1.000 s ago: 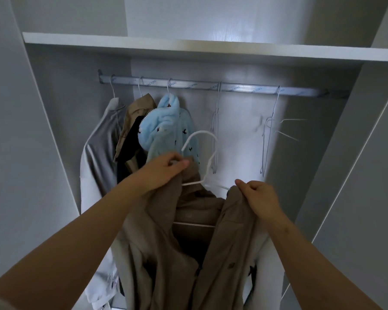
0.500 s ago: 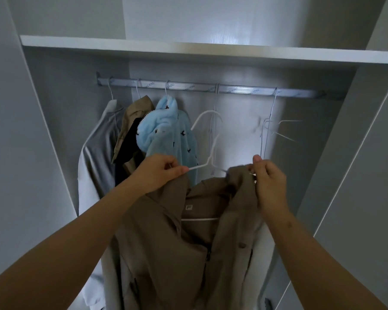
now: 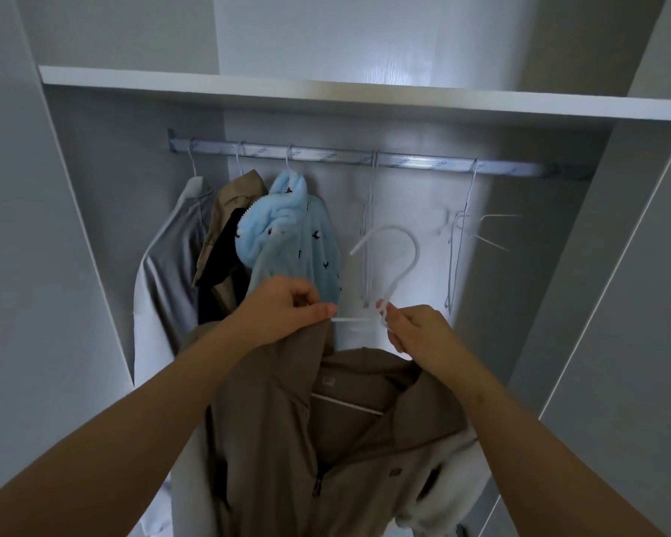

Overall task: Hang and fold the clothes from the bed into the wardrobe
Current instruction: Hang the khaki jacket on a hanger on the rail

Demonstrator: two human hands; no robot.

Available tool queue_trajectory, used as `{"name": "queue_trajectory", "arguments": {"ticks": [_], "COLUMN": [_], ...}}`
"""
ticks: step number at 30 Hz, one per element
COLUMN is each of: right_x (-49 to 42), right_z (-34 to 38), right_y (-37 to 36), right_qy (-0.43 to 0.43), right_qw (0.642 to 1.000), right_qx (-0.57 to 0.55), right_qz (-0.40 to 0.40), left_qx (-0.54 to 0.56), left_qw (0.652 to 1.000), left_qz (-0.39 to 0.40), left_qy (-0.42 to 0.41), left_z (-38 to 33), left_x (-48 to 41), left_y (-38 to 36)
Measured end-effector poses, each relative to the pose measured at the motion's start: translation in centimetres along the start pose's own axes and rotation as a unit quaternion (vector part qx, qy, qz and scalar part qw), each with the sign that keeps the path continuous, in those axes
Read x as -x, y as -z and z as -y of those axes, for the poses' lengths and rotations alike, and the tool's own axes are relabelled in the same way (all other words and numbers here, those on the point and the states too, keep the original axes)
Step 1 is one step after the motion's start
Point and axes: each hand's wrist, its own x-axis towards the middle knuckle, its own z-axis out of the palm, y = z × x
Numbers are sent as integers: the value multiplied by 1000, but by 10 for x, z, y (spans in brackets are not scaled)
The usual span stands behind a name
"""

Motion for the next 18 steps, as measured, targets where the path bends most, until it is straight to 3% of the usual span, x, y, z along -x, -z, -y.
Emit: {"name": "queue_trajectory", "arguments": {"ticks": [7, 13, 18], "right_x": [3, 9, 10], "right_z": [-3, -16, -18], "right_y": [5, 14, 10], "right_qy": [-163, -274, -322], "right_qw": [975, 944, 914], "right_qx": [-126, -160, -230], "right_qz": [84, 91, 93], "left_qx": [-138, -58, -49], "left_qw": [988, 992, 987], "left_qz": [57, 2, 5], "left_qy": [42, 112, 152], "left_z": [8, 26, 33], "left_x": [-1, -9, -18], "left_y": [-16, -17, -24]}}
